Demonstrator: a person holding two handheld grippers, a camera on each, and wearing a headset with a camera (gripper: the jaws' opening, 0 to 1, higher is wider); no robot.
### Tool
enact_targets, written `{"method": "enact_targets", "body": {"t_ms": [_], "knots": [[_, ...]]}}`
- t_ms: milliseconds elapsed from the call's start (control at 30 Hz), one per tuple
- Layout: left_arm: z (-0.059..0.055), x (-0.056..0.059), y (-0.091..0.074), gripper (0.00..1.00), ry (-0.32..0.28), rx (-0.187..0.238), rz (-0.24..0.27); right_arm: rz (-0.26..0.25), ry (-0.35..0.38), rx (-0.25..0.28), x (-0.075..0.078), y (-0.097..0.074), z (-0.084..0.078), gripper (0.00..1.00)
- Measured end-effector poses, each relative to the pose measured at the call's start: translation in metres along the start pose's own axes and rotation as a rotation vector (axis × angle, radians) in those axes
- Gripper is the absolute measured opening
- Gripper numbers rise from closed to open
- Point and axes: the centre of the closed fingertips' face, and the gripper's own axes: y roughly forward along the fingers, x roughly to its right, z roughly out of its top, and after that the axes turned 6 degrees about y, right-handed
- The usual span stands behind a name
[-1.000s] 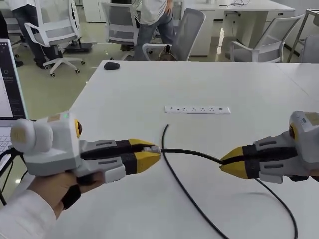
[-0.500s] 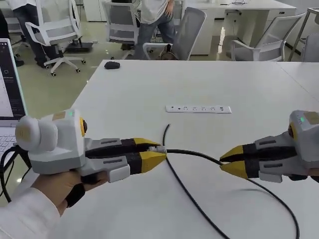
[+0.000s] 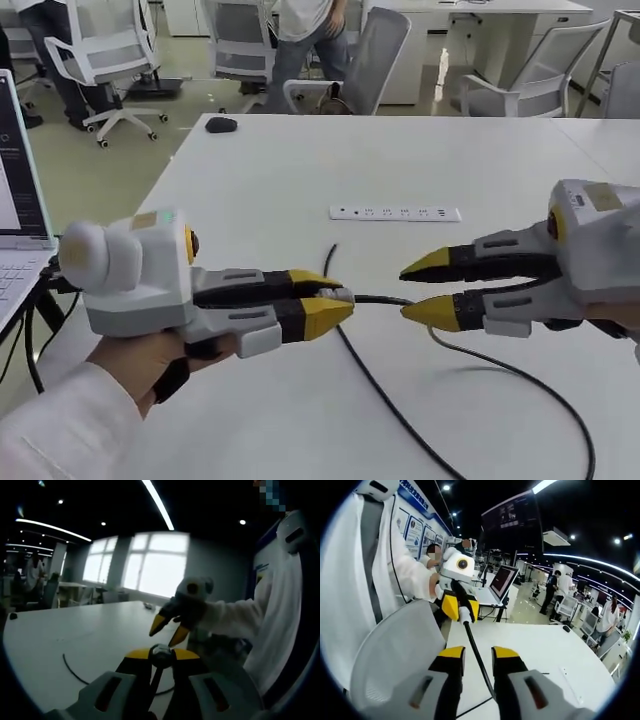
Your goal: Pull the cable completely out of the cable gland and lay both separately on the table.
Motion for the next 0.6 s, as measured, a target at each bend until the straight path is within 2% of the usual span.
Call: {"method": "enact_targets", "body": {"t_ms": [300, 467, 600], "knots": [[-0.002, 0.004, 0.003, 0.16, -0.004, 0.001, -0.012, 0.046, -0.016, 0.012, -0.009, 0.014, 0.005, 0.16], [-0.002, 0.005, 0.004, 0.16, -0.008, 0.003, -0.015, 0.076, -0.022, 0.014, -0.016, 0.017, 0.008, 0.06], [-0.002, 0.004, 0.003, 0.16, -0.017, 0.009, -0.015, 0.077, -0.030, 0.012, -0.016, 0.017, 0.008, 0.05]]}}
